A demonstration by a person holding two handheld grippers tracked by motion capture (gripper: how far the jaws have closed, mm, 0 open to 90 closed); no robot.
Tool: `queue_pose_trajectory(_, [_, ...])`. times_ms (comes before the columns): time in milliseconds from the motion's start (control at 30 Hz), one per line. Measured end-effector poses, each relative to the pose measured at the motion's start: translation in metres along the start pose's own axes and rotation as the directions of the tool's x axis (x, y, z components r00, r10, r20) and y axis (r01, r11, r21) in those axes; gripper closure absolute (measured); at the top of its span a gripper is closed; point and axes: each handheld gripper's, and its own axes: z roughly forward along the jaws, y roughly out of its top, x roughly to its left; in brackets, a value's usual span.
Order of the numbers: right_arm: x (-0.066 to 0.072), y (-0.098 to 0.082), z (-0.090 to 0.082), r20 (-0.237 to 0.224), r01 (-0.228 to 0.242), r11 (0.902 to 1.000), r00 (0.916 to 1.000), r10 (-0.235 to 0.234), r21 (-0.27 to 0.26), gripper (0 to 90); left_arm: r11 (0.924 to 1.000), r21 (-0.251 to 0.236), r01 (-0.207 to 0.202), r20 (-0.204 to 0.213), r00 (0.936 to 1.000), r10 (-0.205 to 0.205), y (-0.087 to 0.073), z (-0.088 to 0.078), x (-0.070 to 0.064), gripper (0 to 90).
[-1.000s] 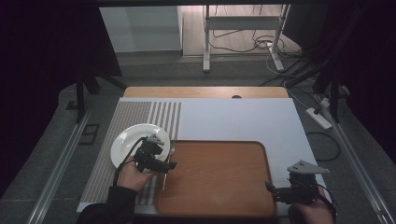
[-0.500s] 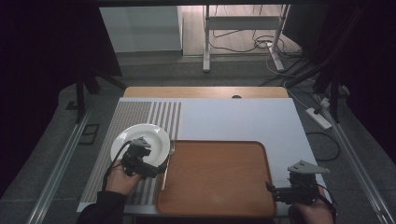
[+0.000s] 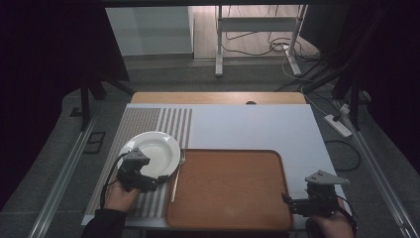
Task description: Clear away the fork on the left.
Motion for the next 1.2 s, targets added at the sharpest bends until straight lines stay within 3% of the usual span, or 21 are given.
queue_pose_trajectory(300, [0.0, 0.0, 0.0, 0.003, 0.001, 1.0, 1.0, -0.001, -0.002, 0.0, 0.9997, -0.019, 0.014, -0.017, 0.9998, -0.014, -0.012, -0.012, 0.001, 0.0])
queue_pose_trajectory(1200, [0.001, 0.0, 0.0, 0.005, 0.004, 1.0, 1.0, -0.004, 0.004, 0.0, 0.9994, 0.009, 0.033, -0.036, 0.9988, -0.033, -0.036, -0.029, 0.001, 0.0])
